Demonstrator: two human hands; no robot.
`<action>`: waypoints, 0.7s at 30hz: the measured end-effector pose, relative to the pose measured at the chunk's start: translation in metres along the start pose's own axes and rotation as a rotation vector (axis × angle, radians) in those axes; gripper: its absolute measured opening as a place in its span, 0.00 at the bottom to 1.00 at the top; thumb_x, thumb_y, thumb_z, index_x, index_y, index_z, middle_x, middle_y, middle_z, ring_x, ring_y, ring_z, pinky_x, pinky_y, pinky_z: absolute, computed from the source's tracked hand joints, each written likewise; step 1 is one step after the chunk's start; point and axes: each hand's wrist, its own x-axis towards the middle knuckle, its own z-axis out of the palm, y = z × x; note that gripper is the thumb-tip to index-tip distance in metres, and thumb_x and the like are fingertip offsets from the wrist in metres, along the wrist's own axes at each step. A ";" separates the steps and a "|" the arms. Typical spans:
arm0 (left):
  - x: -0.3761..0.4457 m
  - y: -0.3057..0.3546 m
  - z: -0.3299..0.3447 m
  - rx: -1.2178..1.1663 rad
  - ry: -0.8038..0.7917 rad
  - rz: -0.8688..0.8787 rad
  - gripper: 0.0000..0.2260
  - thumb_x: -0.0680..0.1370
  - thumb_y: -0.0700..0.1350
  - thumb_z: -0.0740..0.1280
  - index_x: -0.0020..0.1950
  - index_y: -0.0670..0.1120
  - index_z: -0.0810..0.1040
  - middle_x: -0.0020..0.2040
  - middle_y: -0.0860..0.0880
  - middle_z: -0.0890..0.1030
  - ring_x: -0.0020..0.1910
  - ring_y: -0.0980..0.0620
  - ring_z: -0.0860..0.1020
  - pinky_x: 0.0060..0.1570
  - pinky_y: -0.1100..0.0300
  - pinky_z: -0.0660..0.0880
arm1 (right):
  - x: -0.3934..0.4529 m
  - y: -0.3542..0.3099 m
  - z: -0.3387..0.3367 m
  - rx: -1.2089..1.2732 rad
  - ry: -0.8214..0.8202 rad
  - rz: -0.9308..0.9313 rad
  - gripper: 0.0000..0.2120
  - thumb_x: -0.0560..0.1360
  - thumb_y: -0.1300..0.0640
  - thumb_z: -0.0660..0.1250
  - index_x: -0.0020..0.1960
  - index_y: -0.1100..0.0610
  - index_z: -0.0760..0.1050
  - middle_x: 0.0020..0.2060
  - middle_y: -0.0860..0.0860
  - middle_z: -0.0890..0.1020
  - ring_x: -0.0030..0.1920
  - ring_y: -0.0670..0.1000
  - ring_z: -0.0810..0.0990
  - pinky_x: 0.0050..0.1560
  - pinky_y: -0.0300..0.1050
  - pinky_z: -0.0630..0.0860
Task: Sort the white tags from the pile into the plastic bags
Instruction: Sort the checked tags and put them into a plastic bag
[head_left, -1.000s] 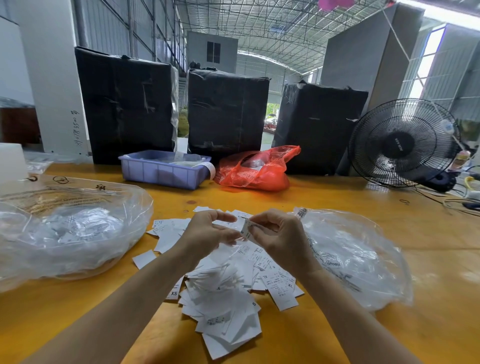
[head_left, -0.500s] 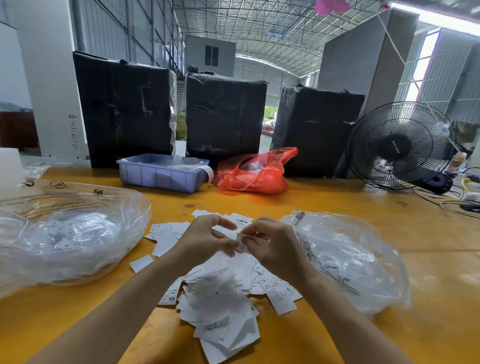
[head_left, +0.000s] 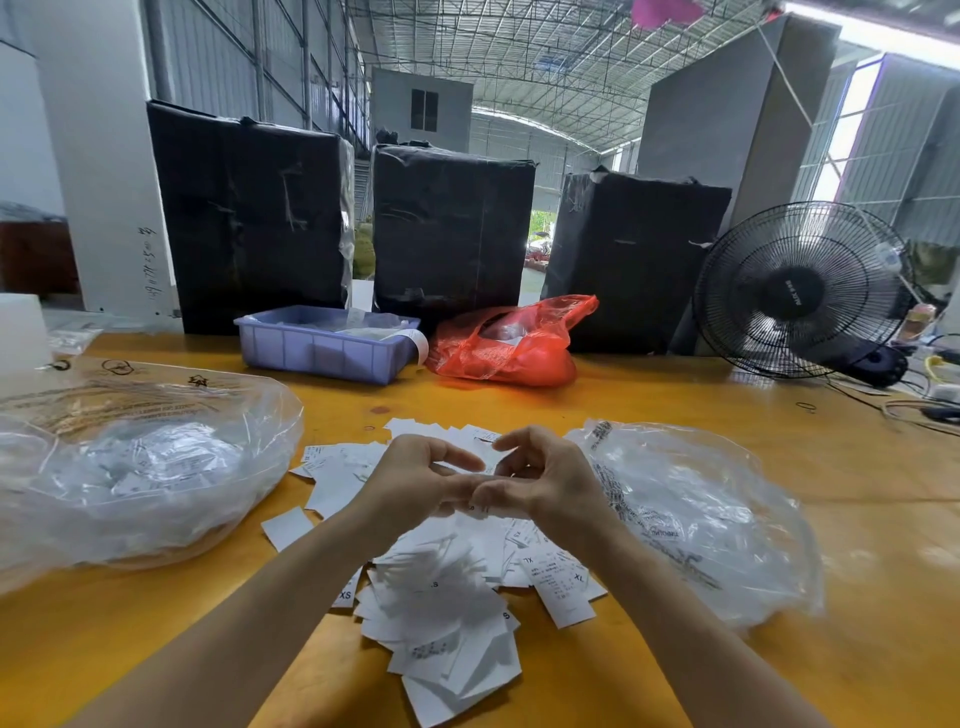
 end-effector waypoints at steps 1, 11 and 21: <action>0.000 0.000 0.000 -0.009 -0.006 -0.002 0.07 0.70 0.42 0.75 0.46 0.45 0.81 0.36 0.43 0.85 0.34 0.55 0.82 0.31 0.69 0.73 | 0.000 0.000 0.000 0.004 0.000 -0.002 0.23 0.61 0.63 0.80 0.50 0.53 0.74 0.37 0.55 0.81 0.37 0.51 0.82 0.41 0.46 0.82; -0.004 -0.001 0.004 -0.064 -0.042 -0.016 0.02 0.72 0.39 0.73 0.41 0.41 0.84 0.32 0.44 0.83 0.30 0.54 0.82 0.28 0.69 0.73 | -0.001 -0.004 -0.008 -0.078 -0.109 -0.005 0.29 0.61 0.65 0.80 0.56 0.57 0.71 0.33 0.55 0.82 0.35 0.54 0.83 0.39 0.46 0.82; 0.001 -0.004 0.011 -0.146 0.105 0.040 0.04 0.72 0.38 0.72 0.38 0.43 0.84 0.34 0.43 0.83 0.33 0.53 0.81 0.36 0.63 0.79 | -0.003 -0.009 -0.001 -0.150 0.032 -0.056 0.35 0.62 0.54 0.80 0.63 0.57 0.66 0.44 0.50 0.75 0.35 0.47 0.80 0.38 0.41 0.80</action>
